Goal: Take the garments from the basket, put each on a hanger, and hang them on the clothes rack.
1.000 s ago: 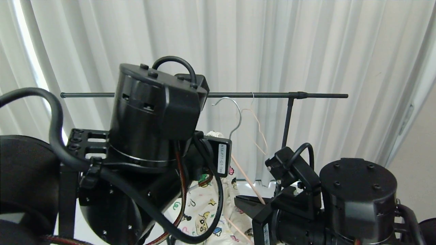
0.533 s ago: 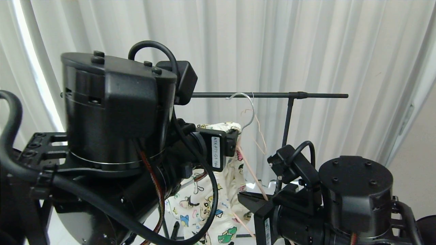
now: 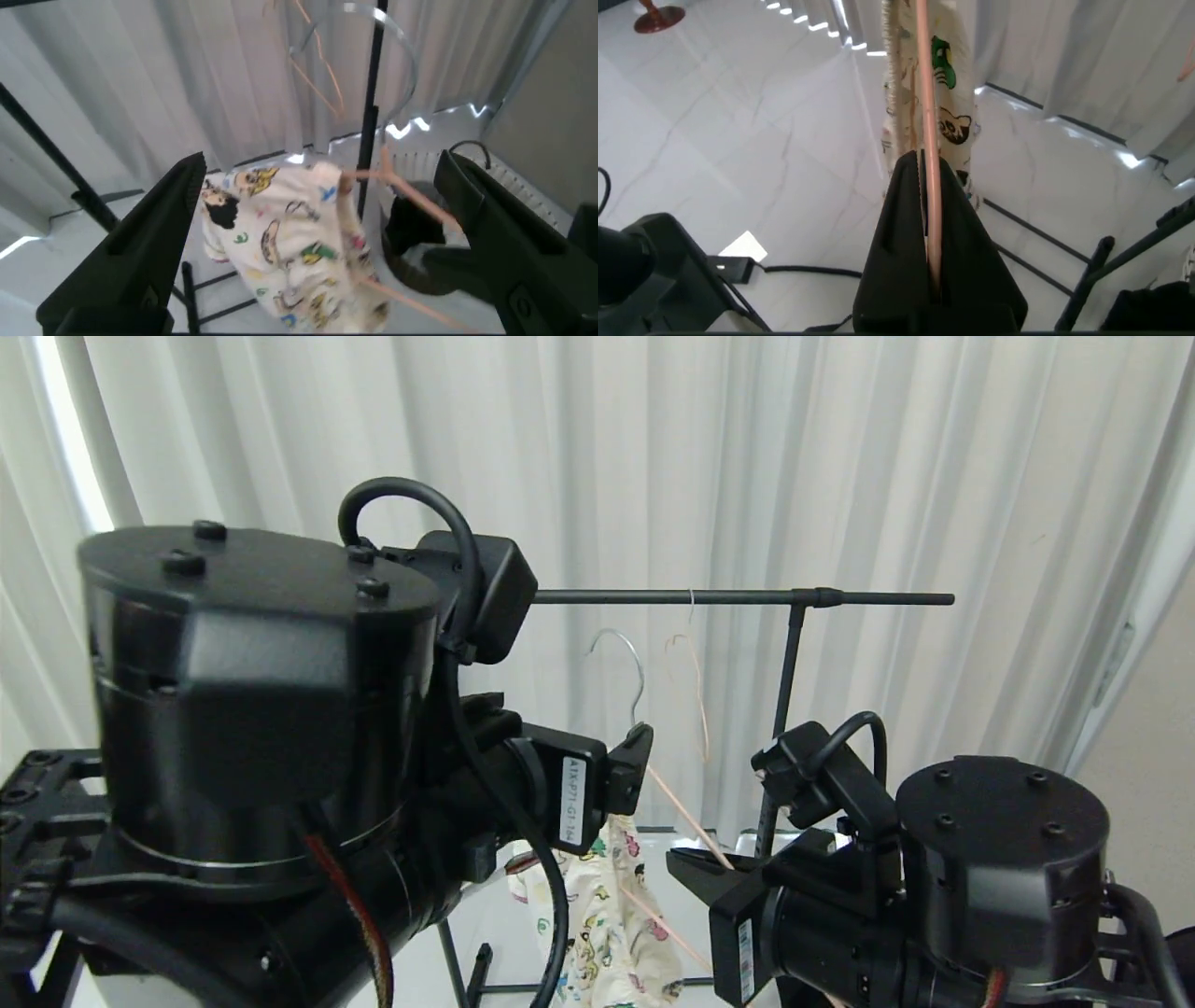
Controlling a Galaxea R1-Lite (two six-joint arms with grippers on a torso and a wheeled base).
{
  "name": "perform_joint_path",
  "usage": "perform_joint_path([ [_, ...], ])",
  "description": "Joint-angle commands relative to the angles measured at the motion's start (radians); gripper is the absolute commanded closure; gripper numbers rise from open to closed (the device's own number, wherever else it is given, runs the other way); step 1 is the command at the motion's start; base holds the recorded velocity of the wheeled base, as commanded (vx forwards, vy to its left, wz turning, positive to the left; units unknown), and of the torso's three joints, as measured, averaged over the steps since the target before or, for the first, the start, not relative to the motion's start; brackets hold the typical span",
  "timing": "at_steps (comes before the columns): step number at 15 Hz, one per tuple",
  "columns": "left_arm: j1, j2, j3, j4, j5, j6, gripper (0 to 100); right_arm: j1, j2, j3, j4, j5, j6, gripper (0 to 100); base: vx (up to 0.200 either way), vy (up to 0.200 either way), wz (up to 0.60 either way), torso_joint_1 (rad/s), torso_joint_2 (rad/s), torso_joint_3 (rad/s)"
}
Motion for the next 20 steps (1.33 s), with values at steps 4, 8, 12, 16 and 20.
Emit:
perform_joint_path([
  [4,-0.009,-0.187,0.223,0.0,-0.001,0.063,0,-0.001,-0.031,0.025,-0.072,-0.013,-0.087,100,0.0,0.0,0.0,0.0,0.0,0.0],
  [8,0.017,-0.368,0.375,0.0,-0.206,0.172,0,0.01,-0.165,0.227,-0.135,0.004,-0.23,100,0.0,0.0,0.0,0.0,0.0,0.0],
  [12,0.08,-0.468,0.513,0.0,-0.443,0.371,0,0.065,-0.327,0.419,-0.172,0.085,-0.36,100,0.0,0.0,0.0,0.0,0.0,0.0],
  [16,0.08,-0.399,0.511,-0.017,-0.566,0.373,0,0.213,-0.369,0.494,-0.172,0.091,-0.397,100,0.0,0.0,0.0,0.0,0.0,0.0],
  [20,0.05,-0.33,0.542,-0.026,-0.752,0.494,0,0.282,-0.35,0.506,-0.212,0.091,-0.4,100,0.0,0.0,0.0,0.0,0.0,0.0],
])
